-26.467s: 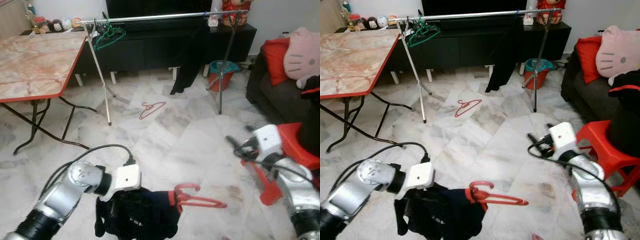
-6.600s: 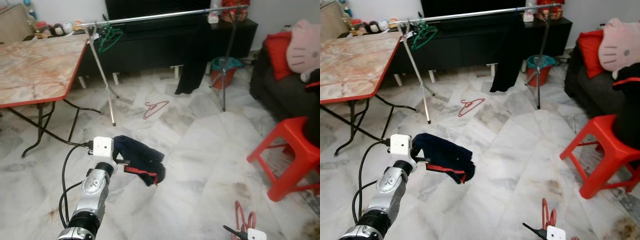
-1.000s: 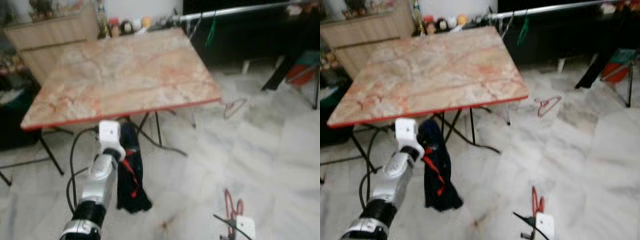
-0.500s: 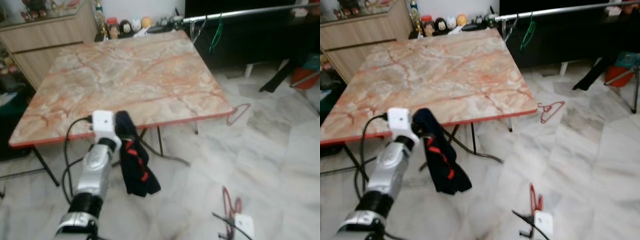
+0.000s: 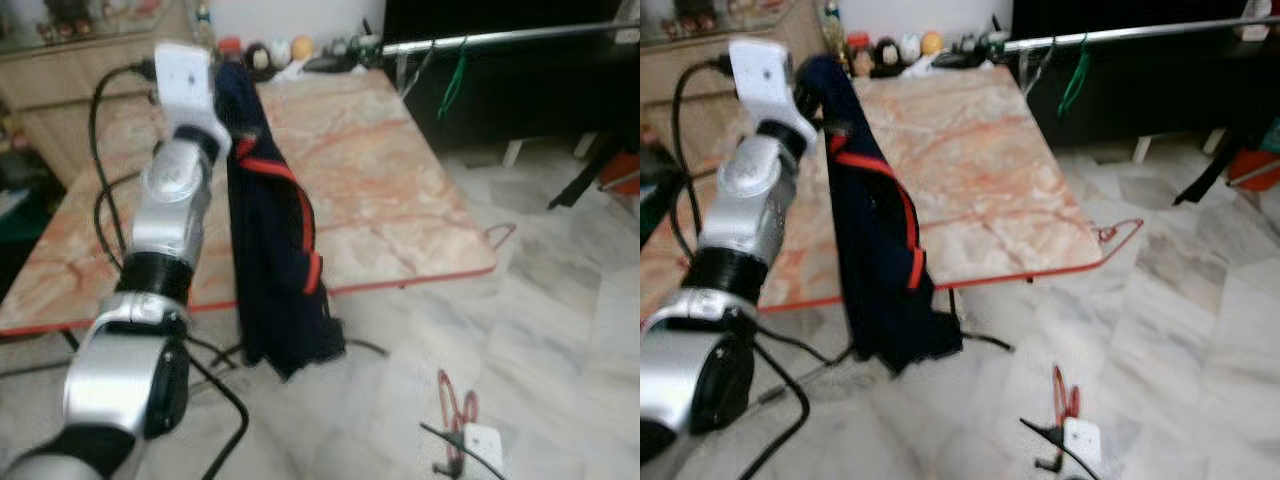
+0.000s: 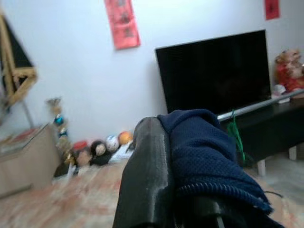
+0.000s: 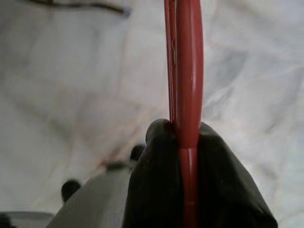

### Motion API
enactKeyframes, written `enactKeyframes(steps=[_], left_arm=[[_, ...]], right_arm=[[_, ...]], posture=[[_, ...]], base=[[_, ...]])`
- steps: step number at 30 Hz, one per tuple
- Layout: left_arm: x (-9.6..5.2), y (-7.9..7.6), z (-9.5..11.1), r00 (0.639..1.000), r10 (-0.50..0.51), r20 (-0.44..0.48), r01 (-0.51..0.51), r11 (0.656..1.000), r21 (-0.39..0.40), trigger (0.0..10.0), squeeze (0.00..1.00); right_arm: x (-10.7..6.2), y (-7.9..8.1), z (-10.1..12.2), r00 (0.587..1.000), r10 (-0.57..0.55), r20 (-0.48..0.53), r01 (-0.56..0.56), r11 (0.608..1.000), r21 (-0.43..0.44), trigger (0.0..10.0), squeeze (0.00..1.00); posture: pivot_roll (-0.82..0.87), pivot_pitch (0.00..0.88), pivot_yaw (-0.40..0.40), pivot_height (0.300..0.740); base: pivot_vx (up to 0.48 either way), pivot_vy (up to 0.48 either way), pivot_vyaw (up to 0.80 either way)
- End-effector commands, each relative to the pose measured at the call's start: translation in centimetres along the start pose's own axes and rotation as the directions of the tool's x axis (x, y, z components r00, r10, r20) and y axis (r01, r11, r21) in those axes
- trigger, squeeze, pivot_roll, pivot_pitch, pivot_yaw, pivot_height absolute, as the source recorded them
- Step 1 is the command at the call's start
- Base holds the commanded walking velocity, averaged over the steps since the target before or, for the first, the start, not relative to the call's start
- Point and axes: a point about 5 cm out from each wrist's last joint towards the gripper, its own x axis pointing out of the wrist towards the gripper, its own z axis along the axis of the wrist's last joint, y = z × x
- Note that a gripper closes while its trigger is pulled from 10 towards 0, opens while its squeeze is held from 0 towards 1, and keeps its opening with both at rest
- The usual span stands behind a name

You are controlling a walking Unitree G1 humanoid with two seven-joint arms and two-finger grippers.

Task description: Hang hanger

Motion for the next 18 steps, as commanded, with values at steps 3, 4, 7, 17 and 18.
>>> enactKeyframes(steps=[3,4,7,17,18], left_arm=[[1.4,1.2,2.7,0.998,0.028,0.051,-0.031,0.999,0.042,10.0,0.00],[1.5,1.2,2.8,0.998,0.028,0.052,-0.030,0.999,0.042,10.0,0.00],[1.4,0.8,2.0,1.000,0.010,0.015,-0.010,0.999,0.049,10.0,0.00],[-2.5,-1.2,-5.3,0.969,-0.131,-0.208,0.133,0.991,-0.006,10.0,0.00],[-3.1,-1.5,-6.1,0.962,-0.144,-0.231,0.140,0.990,-0.033,10.0,0.00]], right_arm=[[0.0,1.0,-0.2,1.000,0.022,-0.008,-0.022,1.000,0.013,10.0,0.00],[0.0,1.0,-0.2,1.000,0.021,-0.008,-0.021,1.000,0.014,10.0,0.00],[0.0,0.9,-0.3,1.000,0.018,-0.008,-0.018,1.000,0.017,10.0,0.00],[-0.1,0.9,-0.6,1.000,0.017,-0.016,-0.017,1.000,0.010,10.0,0.00],[-0.1,0.9,-0.6,1.000,0.017,-0.017,-0.017,1.000,0.009,10.0,0.00]], posture=[[-0.13,0.000,0.058,0.740],[-0.13,0.000,0.060,0.740],[-0.13,0.000,0.061,0.740],[-0.13,0.000,0.059,0.740],[-0.13,0.000,0.061,0.740]], base=[[0.375,0.000,0.00],[0.375,0.000,0.00],[0.371,0.000,0.00],[0.037,0.000,0.00],[0.000,0.000,0.00]])
